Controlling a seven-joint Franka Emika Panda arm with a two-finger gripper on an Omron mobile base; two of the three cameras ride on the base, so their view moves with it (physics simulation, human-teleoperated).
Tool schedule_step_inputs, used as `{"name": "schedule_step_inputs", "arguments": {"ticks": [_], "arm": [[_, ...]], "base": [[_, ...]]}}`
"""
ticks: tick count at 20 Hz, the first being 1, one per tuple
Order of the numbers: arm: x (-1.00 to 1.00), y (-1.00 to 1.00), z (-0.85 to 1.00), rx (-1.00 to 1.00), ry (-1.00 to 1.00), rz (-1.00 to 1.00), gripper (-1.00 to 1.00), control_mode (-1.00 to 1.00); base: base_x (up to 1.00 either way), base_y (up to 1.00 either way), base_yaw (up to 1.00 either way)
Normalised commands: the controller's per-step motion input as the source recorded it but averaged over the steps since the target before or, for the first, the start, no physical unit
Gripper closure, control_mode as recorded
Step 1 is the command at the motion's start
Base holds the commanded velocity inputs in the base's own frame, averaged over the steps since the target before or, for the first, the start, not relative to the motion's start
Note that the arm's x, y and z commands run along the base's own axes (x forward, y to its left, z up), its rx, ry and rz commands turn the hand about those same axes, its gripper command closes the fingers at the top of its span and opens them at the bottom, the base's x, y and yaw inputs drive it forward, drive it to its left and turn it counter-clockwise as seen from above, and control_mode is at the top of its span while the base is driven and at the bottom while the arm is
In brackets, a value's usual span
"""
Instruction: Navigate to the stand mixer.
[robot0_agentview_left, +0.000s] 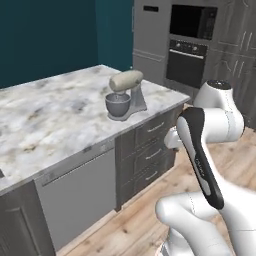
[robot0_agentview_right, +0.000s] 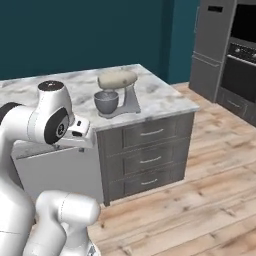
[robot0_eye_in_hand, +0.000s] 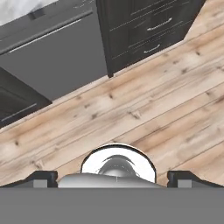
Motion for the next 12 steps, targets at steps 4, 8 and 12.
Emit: {"name": "schedule_step_inputs", "arguments": {"ticks": [4, 8, 12], "arm": [[0.0, 0.0, 0.0, 0.0, 0.0, 0.0, -1.0, 1.0], [0.0, 0.0, 0.0, 0.0, 0.0, 0.0, -1.0, 1.0], [0.0, 0.0, 0.0, 0.0, 0.0, 0.0, -1.0, 1.0]], "base": [[1.0, -0.19, 0.35], [0.83, -0.46, 0.29], [0.6, -0.67, 0.28]]}}
